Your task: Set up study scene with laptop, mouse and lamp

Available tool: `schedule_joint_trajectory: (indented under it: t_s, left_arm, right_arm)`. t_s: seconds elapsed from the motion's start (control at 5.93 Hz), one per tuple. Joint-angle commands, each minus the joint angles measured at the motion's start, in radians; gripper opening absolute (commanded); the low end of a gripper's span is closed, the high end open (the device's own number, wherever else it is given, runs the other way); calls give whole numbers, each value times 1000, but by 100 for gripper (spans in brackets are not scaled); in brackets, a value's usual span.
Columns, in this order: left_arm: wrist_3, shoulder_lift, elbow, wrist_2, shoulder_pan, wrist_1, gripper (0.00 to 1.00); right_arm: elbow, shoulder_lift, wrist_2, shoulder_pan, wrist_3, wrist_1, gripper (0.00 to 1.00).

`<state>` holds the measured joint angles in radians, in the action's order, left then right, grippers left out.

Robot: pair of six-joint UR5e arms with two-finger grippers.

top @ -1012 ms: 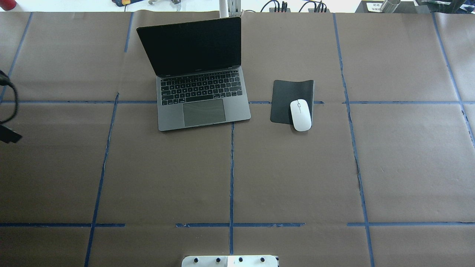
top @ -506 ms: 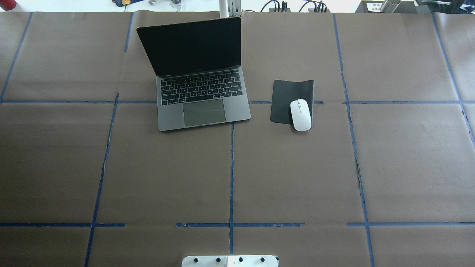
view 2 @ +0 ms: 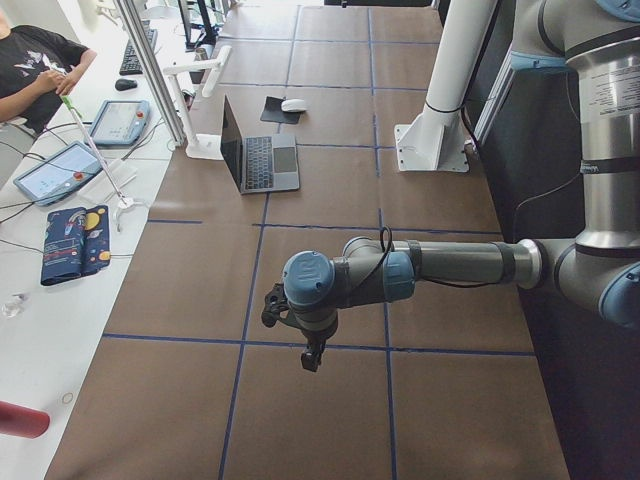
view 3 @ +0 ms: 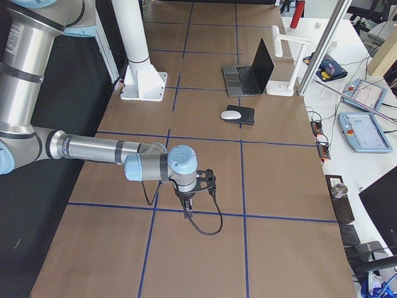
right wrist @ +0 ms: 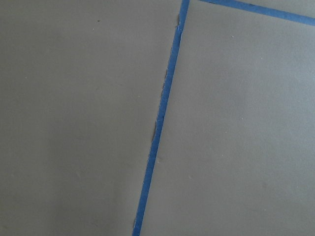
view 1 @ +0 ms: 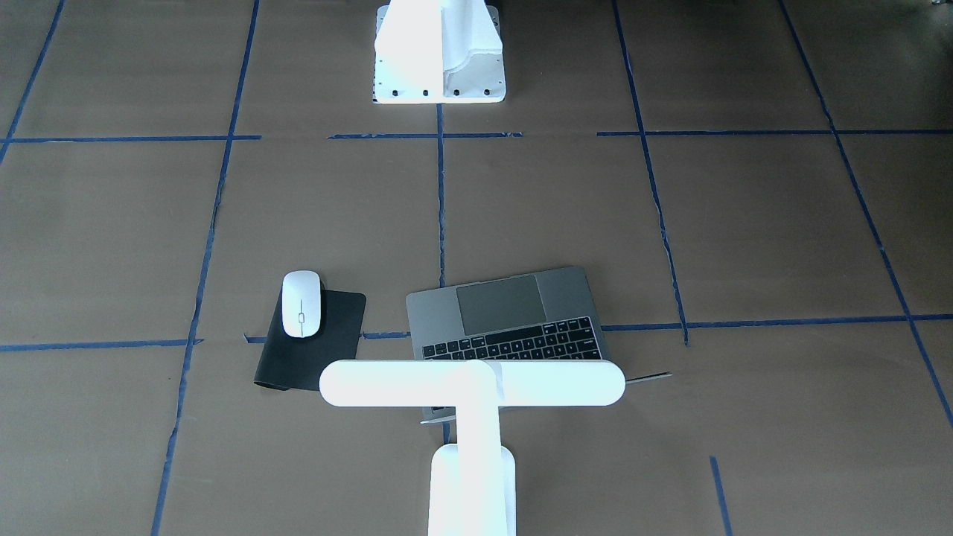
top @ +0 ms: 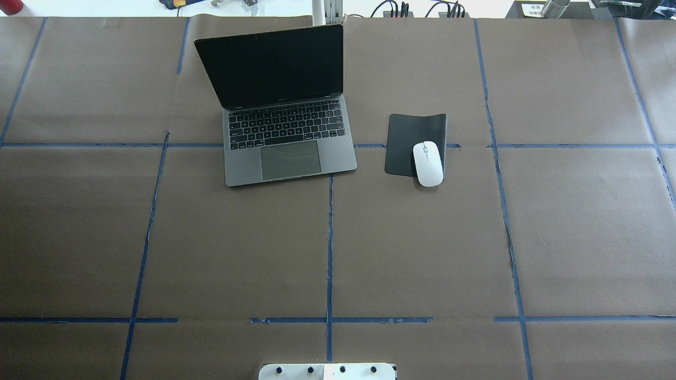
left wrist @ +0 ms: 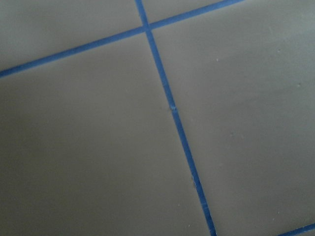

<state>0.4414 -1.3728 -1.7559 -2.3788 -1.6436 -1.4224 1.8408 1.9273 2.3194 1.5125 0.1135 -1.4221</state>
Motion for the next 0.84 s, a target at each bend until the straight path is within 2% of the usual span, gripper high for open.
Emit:
schedule_joint_trajectory:
  t_s: [0.0, 0.67]
  left_arm:
    - [2, 33, -17, 28, -4, -33, 100]
    - [0, 43, -34, 44, -4, -32, 100]
  right_arm:
    - [-2, -1, -3, 0, 1, 2, 100]
    - [-5, 4, 0, 0, 6, 5, 100]
